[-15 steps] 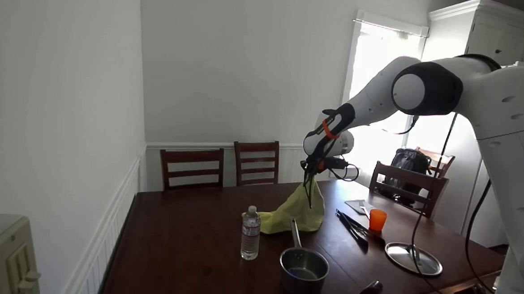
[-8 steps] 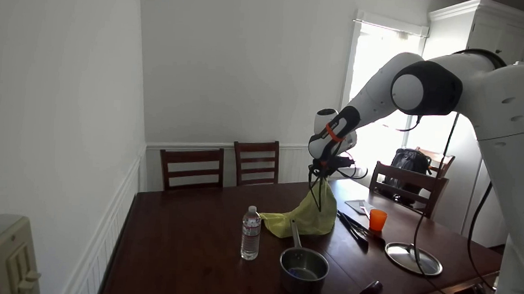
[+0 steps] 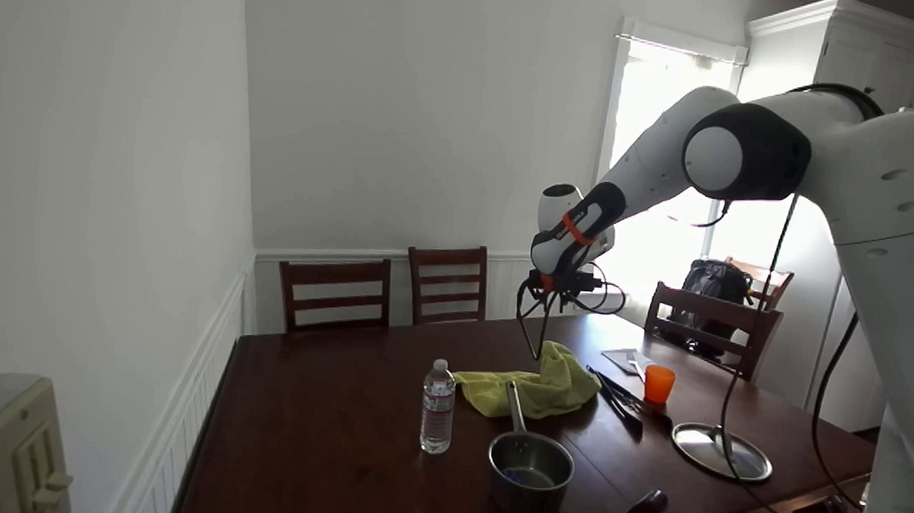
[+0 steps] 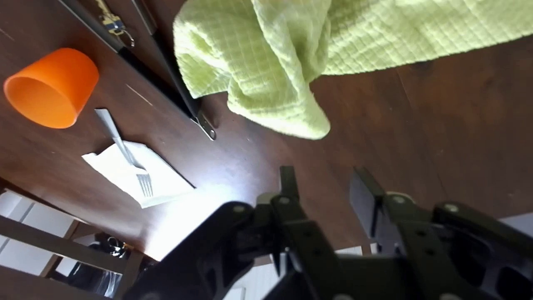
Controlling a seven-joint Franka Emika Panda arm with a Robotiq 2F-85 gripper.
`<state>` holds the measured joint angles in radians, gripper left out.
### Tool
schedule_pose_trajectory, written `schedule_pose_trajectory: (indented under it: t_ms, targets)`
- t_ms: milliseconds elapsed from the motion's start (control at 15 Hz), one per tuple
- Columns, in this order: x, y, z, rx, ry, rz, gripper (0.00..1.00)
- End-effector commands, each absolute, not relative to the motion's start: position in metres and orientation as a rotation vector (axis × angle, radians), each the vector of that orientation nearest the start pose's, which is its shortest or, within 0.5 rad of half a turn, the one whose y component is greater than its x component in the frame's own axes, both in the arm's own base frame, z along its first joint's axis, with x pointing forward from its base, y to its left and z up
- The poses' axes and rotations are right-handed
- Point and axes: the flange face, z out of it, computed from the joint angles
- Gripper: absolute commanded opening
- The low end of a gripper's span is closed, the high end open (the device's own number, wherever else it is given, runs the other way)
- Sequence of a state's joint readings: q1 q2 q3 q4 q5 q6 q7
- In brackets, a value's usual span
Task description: Pick up the light green towel and spread it evenly on the table
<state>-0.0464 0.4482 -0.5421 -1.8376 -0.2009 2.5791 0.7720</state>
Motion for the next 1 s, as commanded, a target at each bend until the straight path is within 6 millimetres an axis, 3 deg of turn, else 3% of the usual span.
schedule_pose_trajectory:
  t_ms: [0, 133, 267, 667, 800, 933]
  targets:
    - [0.595, -0.361, 0.352, -2.653, 1.932, -0.848, 0.70]
    - [0.609, -0.363, 0.346, -2.520, 1.919, -0.889, 0.84]
    - [0.635, -0.356, 0.327, -2.407, 1.867, -0.821, 0.98]
    - [0.714, -0.297, 0.294, -2.563, 1.393, -0.562, 1.00]
    - [0.728, -0.284, 0.285, -2.613, 1.268, -0.449, 1.00]
    - [0.732, -0.285, 0.278, -2.660, 1.161, -0.311, 1.00]
